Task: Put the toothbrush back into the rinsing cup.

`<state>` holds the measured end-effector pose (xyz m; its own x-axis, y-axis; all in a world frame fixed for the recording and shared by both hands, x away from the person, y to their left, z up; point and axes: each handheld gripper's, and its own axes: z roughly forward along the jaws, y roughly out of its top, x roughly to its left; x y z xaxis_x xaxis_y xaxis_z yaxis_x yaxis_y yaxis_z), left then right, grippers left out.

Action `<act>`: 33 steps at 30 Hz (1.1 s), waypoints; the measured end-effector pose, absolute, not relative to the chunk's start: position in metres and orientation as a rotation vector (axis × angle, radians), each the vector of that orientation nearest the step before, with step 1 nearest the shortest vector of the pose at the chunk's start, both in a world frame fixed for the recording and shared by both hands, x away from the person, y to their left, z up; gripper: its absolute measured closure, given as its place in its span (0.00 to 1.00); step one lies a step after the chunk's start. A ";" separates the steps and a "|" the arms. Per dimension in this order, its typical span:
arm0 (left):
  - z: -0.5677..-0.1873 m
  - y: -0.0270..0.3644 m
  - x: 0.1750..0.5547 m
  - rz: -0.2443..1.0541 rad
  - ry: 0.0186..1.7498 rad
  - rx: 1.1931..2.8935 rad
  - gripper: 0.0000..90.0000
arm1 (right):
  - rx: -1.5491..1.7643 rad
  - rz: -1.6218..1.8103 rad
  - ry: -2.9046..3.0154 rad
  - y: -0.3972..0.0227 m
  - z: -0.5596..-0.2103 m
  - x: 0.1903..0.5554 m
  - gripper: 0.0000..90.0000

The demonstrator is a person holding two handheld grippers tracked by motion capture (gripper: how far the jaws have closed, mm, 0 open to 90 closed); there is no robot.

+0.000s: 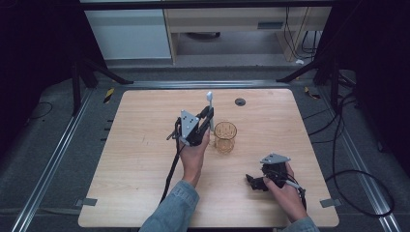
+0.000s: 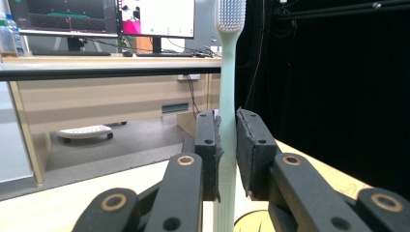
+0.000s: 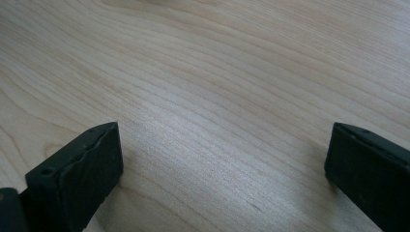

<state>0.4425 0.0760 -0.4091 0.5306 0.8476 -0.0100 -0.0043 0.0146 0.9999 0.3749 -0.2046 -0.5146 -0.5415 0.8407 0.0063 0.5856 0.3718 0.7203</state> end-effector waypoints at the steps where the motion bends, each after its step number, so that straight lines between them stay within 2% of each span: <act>1: -0.410 0.076 0.442 0.784 0.788 1.405 0.88 | 1.244 0.974 2.276 -0.205 -0.515 0.375 0.00; 33: -0.445 0.078 0.446 0.764 0.834 1.442 0.88 | 1.223 0.970 2.274 -0.205 -0.515 0.376 0.00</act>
